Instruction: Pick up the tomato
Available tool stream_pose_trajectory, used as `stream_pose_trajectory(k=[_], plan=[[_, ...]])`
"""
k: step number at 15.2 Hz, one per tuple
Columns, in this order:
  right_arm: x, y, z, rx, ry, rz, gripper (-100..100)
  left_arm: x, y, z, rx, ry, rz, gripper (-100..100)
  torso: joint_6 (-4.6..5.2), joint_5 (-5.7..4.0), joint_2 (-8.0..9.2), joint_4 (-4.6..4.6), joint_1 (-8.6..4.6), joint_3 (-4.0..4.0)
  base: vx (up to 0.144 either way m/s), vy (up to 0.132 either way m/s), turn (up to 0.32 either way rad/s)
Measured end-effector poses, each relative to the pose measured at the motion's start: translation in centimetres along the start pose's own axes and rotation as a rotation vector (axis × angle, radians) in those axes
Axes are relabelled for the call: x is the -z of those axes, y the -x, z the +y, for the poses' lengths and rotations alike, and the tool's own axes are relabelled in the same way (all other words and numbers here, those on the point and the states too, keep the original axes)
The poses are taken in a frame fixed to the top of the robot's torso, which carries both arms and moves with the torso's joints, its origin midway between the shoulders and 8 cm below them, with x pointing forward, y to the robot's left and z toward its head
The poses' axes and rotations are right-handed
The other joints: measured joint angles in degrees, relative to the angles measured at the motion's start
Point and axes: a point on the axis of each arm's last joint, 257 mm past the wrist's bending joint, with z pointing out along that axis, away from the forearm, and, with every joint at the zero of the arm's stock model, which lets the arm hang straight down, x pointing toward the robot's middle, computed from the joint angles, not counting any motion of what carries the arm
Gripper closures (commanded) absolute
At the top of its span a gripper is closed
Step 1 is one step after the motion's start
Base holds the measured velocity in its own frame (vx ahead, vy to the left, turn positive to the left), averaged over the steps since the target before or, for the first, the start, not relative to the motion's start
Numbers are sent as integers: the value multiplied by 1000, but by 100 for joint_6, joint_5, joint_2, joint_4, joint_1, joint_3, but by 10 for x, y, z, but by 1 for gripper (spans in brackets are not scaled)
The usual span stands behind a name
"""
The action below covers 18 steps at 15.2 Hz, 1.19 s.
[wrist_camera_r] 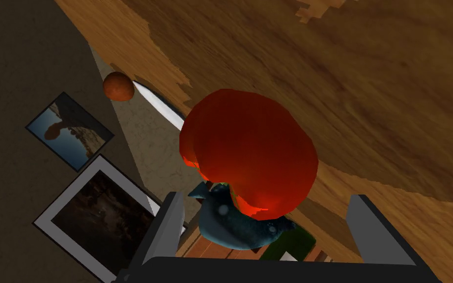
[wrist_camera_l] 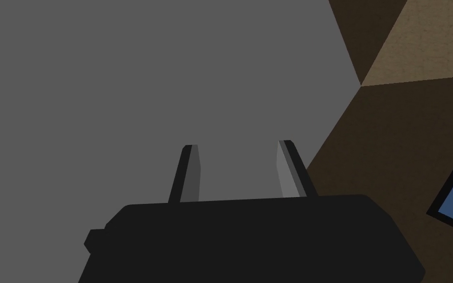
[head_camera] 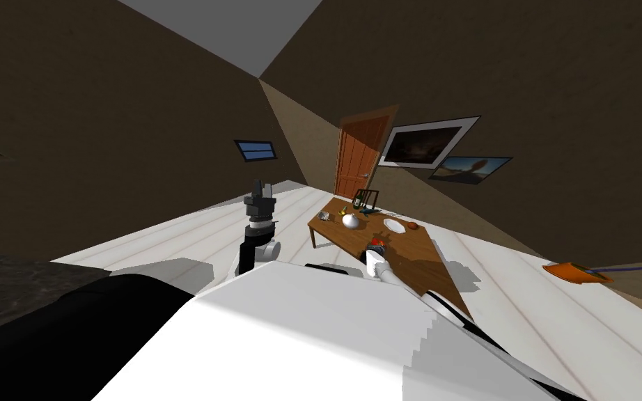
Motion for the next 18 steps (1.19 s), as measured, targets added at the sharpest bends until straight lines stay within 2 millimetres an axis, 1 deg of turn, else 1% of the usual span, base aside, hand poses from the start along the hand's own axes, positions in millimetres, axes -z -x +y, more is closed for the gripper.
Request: stream_pose_trajectory(k=[4, 6, 7, 9, 11, 13, 15, 17, 18], plan=[[-1, -4, -5, 47, -32, 6, -100, 0, 0, 0, 0, 0, 0, 0, 2, 0, 1, 0, -1, 0, 26, 5, 68], [5, -8, 6, 42, -9, -1, -100, 0, 0, 0, 0, 0, 0, 0, 1, -2, -2, -1, -7, -1, 40, -13, 39], [5, -7, 7, 36, -6, -4, -100, 0, 0, 0, 0, 0, 0, 0, 2, -2, -3, -1, -8, -2, 43, -16, 49], [14, -6, 21, 29, 20, -13, -100, 0, 0, 0, 0, 0, 0, 0, 1, -2, -5, -1, -10, -3, 43, -15, 36], [13, -5, 18, 20, 16, -14, -100, 0, 0, 0, 0, 0, 0, 0, 3, -2, -1, -1, -9, -1, 27, -8, 20], [19, -8, 28, 11, 33, -18, -100, 0, 0, 0, 0, 0, 0, 0, 2, -2, -3, -1, -9, -2, 38, -15, 38], [18, -8, 24, 2, 26, -19, -100, 0, 0, 0, 0, 0, 0, 0, 3, -2, 0, 0, -9, 0, 26, -6, 25], [24, -10, 30, -4, 38, -22, -100, 0, 0, 0, 0, 0, 0, 0, 2, -2, -2, -1, -8, -1, 37, -10, 36], [24, -10, 28, -7, 34, -23, -100, 0, 0, 0, 0, 0, 0, 0, 2, -1, -2, -1, -8, -1, 20, -5, -5]])
